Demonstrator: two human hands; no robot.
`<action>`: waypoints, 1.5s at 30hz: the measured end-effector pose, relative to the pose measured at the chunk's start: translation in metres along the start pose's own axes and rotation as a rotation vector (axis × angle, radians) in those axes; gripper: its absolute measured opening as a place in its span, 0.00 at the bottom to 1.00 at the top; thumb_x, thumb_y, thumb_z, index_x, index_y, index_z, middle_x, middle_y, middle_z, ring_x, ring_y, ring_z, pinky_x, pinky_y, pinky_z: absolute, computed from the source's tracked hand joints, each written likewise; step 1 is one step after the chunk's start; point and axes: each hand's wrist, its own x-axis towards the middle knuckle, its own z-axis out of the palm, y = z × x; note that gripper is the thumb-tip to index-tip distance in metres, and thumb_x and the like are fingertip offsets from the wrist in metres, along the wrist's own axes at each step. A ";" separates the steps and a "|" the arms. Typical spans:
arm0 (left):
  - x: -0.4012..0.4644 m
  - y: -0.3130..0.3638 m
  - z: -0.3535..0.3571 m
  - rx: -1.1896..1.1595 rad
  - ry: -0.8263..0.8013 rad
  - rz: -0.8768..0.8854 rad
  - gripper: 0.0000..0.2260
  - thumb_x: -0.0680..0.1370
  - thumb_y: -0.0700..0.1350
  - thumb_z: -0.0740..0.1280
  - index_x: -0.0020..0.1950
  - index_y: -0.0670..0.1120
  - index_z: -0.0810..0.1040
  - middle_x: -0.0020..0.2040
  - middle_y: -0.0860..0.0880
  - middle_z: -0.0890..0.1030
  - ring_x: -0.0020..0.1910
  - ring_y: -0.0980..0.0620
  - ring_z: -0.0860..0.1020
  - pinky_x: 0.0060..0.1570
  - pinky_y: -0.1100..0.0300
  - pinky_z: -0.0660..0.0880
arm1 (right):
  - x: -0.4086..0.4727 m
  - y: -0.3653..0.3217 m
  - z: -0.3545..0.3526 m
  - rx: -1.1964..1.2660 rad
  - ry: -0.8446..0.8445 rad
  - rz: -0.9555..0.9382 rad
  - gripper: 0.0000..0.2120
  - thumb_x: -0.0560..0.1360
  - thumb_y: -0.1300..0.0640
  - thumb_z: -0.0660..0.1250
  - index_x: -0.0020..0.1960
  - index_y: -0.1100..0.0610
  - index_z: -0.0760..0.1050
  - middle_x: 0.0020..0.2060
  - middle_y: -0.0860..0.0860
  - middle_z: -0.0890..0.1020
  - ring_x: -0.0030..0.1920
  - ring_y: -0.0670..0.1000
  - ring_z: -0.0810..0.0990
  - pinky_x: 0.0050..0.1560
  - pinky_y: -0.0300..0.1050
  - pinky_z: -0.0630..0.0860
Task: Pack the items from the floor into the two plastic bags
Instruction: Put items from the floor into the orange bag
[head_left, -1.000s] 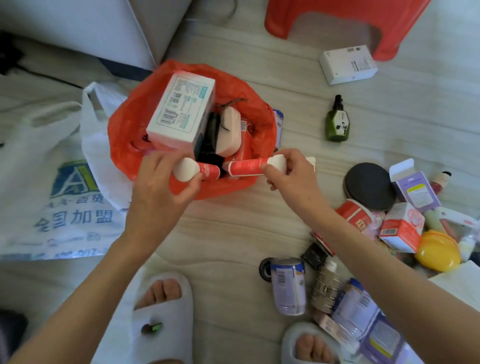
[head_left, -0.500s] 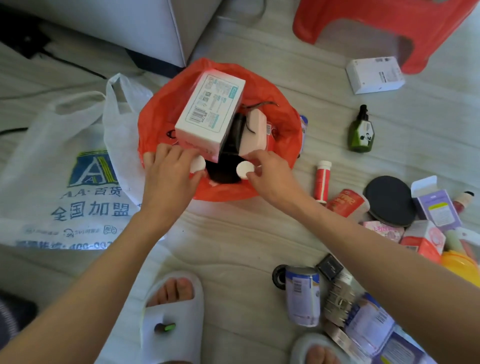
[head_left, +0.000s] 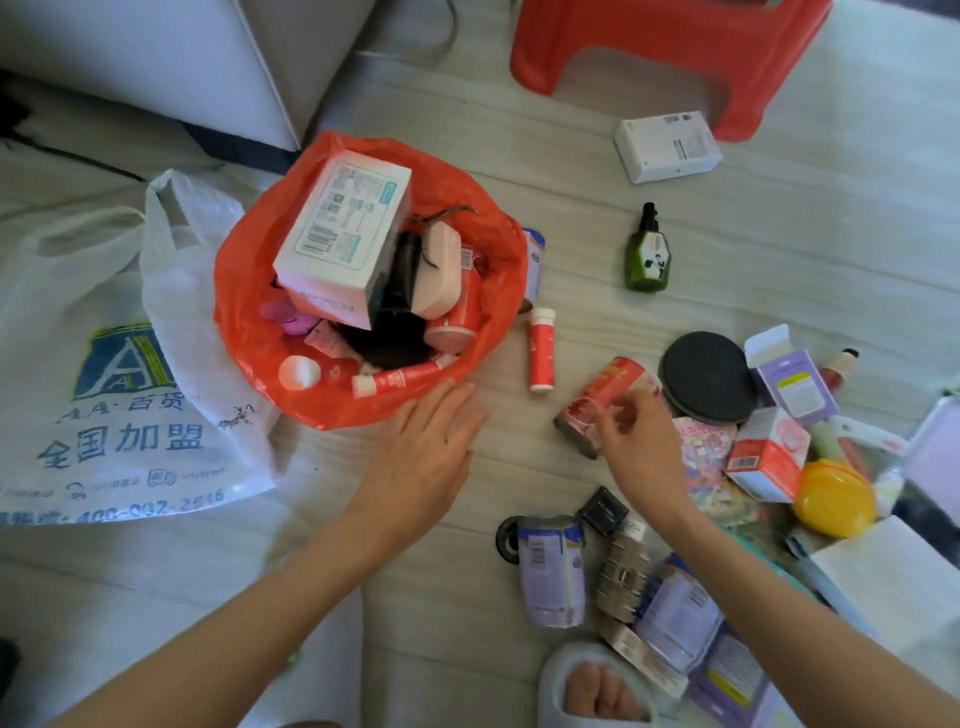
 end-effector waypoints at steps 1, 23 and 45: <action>0.008 0.000 0.003 0.035 -0.043 0.019 0.19 0.70 0.43 0.57 0.59 0.43 0.74 0.61 0.41 0.77 0.62 0.42 0.74 0.57 0.50 0.67 | 0.001 0.006 -0.003 0.067 0.016 0.085 0.08 0.76 0.53 0.64 0.50 0.57 0.71 0.43 0.50 0.76 0.47 0.53 0.75 0.37 0.39 0.66; 0.119 0.041 0.093 0.063 -0.399 0.014 0.12 0.76 0.38 0.61 0.58 0.36 0.73 0.67 0.35 0.67 0.65 0.31 0.65 0.59 0.40 0.70 | 0.036 0.046 0.000 0.402 -0.221 0.518 0.28 0.68 0.50 0.73 0.62 0.59 0.68 0.53 0.51 0.79 0.48 0.49 0.78 0.46 0.41 0.71; 0.071 0.049 0.032 -0.780 -0.185 -0.636 0.16 0.72 0.36 0.66 0.60 0.40 0.75 0.51 0.43 0.80 0.50 0.46 0.78 0.49 0.57 0.72 | 0.022 0.021 -0.024 0.499 -0.205 0.364 0.15 0.70 0.45 0.69 0.53 0.51 0.75 0.43 0.48 0.81 0.43 0.45 0.80 0.46 0.42 0.76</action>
